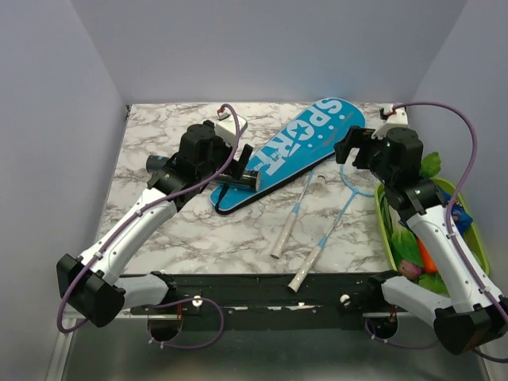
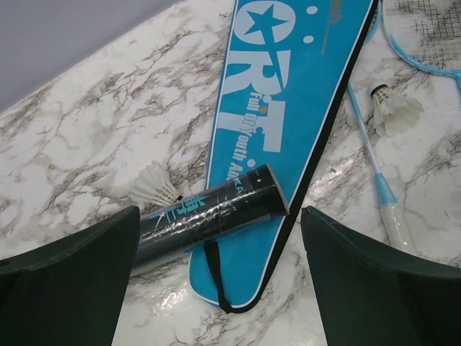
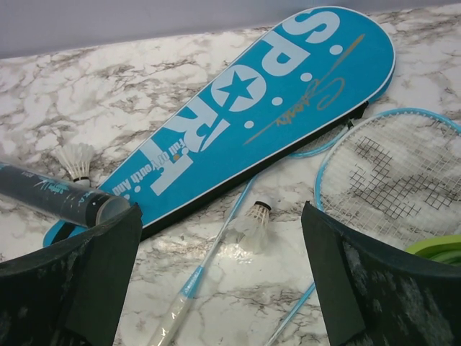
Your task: Pack up the badminton gear
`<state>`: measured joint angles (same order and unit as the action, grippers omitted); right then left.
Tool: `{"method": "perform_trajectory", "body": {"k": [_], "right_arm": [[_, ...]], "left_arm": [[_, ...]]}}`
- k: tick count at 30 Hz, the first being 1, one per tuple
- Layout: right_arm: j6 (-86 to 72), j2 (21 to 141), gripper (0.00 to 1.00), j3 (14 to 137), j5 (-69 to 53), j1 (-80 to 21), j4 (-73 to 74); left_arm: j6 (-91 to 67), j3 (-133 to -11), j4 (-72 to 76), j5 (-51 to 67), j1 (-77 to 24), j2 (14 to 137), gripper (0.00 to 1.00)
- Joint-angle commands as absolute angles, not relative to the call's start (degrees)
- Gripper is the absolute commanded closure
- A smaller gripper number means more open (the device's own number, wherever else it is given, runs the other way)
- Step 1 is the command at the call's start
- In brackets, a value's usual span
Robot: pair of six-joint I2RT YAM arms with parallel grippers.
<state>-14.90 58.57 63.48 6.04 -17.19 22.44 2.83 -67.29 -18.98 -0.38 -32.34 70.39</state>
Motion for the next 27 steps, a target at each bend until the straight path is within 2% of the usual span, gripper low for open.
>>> {"method": "perform_trajectory", "body": {"k": [1,12,20,27], "right_arm": [[-15.9,58.7,0.00,64.5,8.4,-17.3,24.6],[-12.8,60.7,0.00,65.3,2.9,-17.3,26.7],[-14.5,65.6,0.00,63.9,-2.8,-17.3,30.7],[-15.6,65.7,0.00,60.8,-7.0,-17.4,30.5]], "left_arm": [[4.7,-66.4,-17.6,1.1,-32.4,68.1,0.01],[8.3,-66.7,-20.3,2.5,-32.4,68.4,0.01],[20.1,-70.7,-28.7,6.2,-33.9,74.2,0.01],[33.6,-68.3,-29.8,8.8,-35.5,78.7,0.01]]}}
